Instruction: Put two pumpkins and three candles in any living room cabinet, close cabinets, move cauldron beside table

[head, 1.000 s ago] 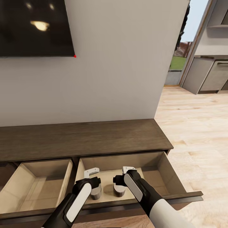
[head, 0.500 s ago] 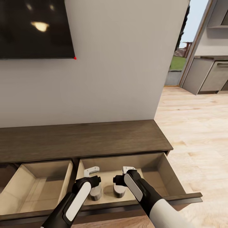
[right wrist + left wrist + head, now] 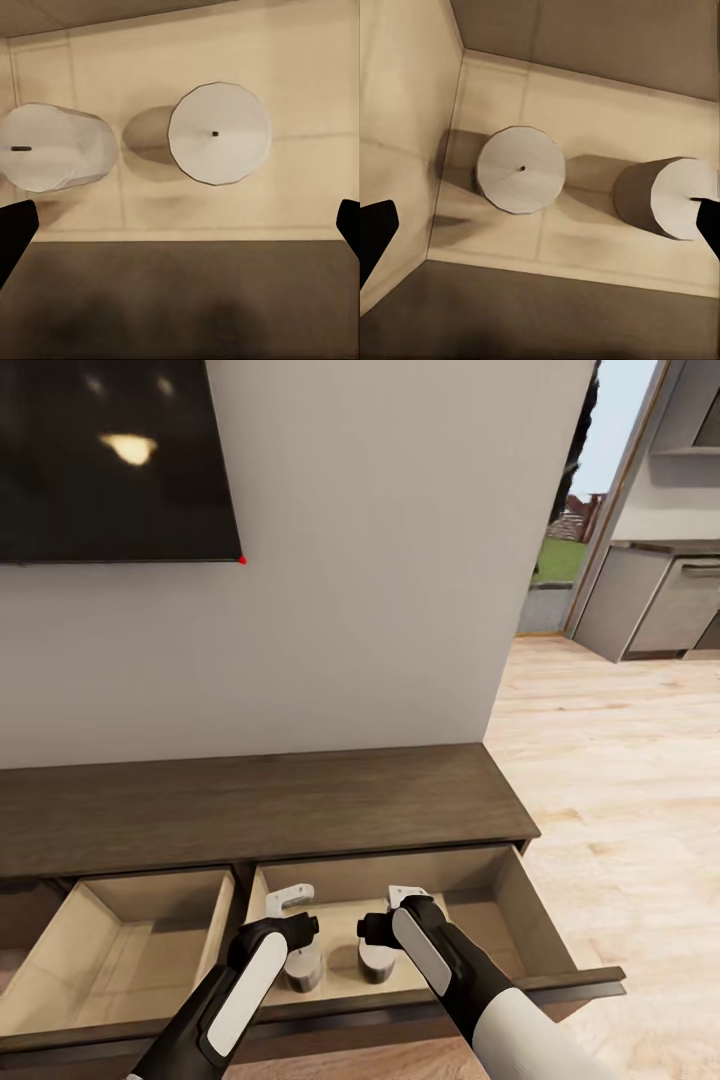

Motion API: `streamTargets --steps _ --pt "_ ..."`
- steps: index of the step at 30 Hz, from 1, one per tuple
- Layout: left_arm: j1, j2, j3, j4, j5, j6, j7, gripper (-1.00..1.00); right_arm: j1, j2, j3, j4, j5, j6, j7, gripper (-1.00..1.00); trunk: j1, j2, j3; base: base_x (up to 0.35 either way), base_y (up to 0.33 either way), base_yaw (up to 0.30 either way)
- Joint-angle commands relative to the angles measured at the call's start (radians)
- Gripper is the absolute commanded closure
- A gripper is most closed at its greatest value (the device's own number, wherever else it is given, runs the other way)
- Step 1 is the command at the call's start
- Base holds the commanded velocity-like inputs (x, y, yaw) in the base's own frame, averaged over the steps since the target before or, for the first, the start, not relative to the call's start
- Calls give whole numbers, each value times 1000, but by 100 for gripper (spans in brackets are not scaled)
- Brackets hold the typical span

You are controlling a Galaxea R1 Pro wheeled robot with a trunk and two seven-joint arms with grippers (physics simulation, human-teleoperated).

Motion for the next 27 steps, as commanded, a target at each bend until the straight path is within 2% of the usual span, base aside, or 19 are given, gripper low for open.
streamTargets --steps 1,27 --pt "-1 0 -1 -1 9 1 9 -100 -1 -1 3 -1 -11 1 -10 -100 -4 7 2 -18 0 0" --pt "-1 2 -1 -2 8 0 11 -100 -1 -1 -2 -1 -15 1 -9 -100 -104 189 84 -118 10 0"
